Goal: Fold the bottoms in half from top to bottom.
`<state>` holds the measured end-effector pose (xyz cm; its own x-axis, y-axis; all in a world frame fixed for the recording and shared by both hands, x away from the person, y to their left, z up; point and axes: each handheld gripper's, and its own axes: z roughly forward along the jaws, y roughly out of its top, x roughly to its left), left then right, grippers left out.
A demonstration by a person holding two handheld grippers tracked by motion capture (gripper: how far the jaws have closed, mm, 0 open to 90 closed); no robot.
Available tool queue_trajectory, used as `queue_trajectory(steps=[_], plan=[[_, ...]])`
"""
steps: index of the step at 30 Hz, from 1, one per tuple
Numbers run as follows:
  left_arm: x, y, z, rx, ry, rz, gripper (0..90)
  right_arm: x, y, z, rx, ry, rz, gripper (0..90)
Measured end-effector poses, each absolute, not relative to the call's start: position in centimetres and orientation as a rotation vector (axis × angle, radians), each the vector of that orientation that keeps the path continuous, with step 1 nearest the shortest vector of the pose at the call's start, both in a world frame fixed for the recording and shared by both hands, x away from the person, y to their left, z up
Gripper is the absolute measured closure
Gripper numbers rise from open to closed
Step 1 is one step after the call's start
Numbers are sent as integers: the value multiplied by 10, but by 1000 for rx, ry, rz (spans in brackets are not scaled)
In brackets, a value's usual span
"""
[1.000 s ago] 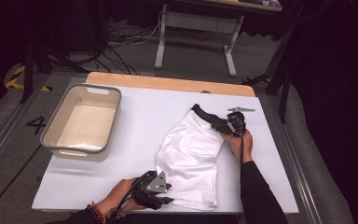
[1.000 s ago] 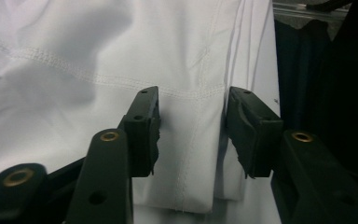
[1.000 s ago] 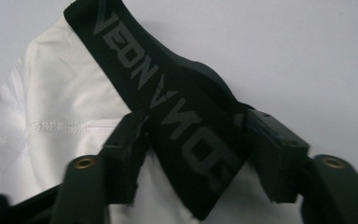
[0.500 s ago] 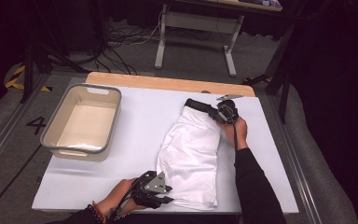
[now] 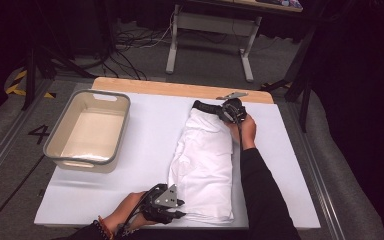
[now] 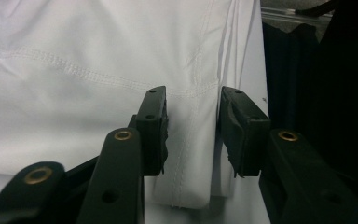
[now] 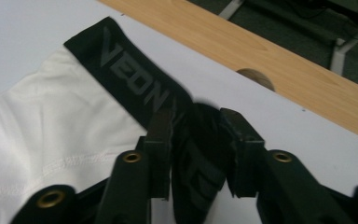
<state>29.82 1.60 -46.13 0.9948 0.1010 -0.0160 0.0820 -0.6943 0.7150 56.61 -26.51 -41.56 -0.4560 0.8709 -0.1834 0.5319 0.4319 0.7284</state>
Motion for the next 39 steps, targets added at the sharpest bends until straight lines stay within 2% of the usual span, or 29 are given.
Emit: queue_trajectory(steps=[2, 6, 10, 14, 15, 16, 18, 22, 25, 30, 34, 39], plan=[[298, 17, -461, 2344, 128, 30, 606, 563, -267, -413, 1198, 2113, 819, 565], [297, 22, -457, 2321, 124, 47, 565, 553, -272, -404, 1202, 2106, 877, 544], [303, 38, -443, 2234, 180, 107, 555, 514, -283, -392, 1176, 2105, 1002, 501], [314, 52, -435, 2177, 269, 202, 554, 470, -294, -397, 1194, 2138, 1078, 458], [314, 52, -435, 2177, 269, 202, 564, 470, -294, -397, 1194, 2138, 1078, 458], [325, 57, -432, 2169, 323, 269, 598, 449, -297, -406, 1202, 2164, 1117, 458], [331, 58, -432, 2168, 349, 291, 604, 439, -297, -410, 1199, 2189, 1117, 460], [356, 56, -435, 2154, 437, 345, 676, 393, -290, -433, 1107, 2280, 1079, 522], [377, 44, -439, 2171, 487, 416, 710, 377, -288, -441, 1101, 2311, 1066, 554], [408, 27, -444, 2228, 515, 416, 787, 364, -280, -452, 1002, 2344, 937, 602], [423, 16, -452, 2281, 470, 325, 771, 363, -280, -453, 1008, 2348, 946, 613], [427, 4, -457, 2323, 458, 355, 765, 362, -280, -453, 1012, 2351, 950, 613]])
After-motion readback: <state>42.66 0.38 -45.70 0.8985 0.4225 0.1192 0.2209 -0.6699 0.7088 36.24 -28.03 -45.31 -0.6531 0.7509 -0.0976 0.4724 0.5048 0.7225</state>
